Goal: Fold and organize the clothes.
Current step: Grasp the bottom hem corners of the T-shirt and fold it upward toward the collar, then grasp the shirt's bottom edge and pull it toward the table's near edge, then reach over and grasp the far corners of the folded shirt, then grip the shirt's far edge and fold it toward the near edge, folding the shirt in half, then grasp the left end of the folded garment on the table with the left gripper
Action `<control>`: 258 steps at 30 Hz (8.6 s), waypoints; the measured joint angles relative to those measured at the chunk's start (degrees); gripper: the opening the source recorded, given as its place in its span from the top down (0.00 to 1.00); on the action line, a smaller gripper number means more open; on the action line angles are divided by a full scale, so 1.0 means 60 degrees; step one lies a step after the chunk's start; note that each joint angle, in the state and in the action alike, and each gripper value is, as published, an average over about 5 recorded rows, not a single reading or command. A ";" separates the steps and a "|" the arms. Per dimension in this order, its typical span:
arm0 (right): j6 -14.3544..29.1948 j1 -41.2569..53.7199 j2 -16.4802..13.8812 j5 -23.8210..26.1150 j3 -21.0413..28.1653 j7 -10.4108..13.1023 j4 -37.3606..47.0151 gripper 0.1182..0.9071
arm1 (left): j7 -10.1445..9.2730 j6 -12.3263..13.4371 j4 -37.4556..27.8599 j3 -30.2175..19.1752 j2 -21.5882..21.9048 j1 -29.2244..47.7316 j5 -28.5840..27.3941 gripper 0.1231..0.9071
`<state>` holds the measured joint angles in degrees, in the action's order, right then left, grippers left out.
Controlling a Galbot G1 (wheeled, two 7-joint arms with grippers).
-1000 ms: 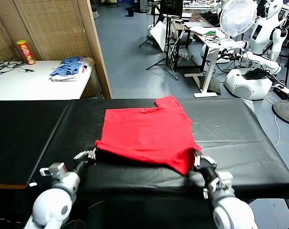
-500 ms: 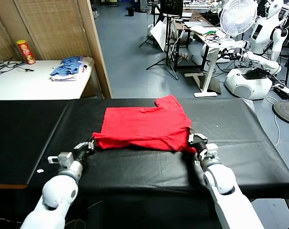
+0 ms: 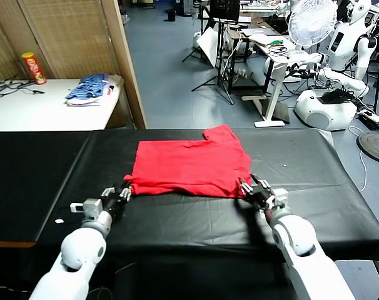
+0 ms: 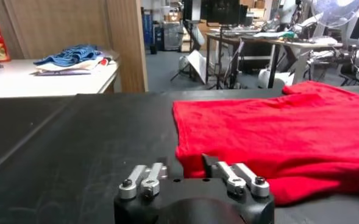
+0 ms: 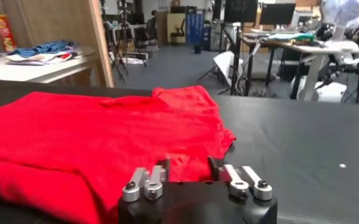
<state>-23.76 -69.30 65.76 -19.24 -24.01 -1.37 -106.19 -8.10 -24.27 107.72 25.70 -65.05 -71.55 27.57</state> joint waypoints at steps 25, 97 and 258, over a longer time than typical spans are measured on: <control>-0.0094 -0.0210 0.0058 0.0154 0.0199 0.0185 0.0075 0.89 | 0.0280 -0.0208 -0.0416 -0.0158 -0.0043 0.0171 0.1215 0.87; -0.2135 0.3581 -0.0127 -0.1943 0.1304 0.1852 0.1739 0.14 | -0.0789 -0.2542 -0.0907 -0.1093 0.1523 0.3281 0.2965 0.14; -0.0543 0.1553 0.1391 -0.0451 0.0676 0.1792 0.1346 0.47 | 0.0034 -0.0440 -0.2008 -0.0776 0.0467 0.2328 0.0244 0.68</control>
<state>-27.02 -59.98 74.10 -21.95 -19.96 9.39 -98.12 -7.90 -26.91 95.67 21.04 -62.25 -57.58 29.04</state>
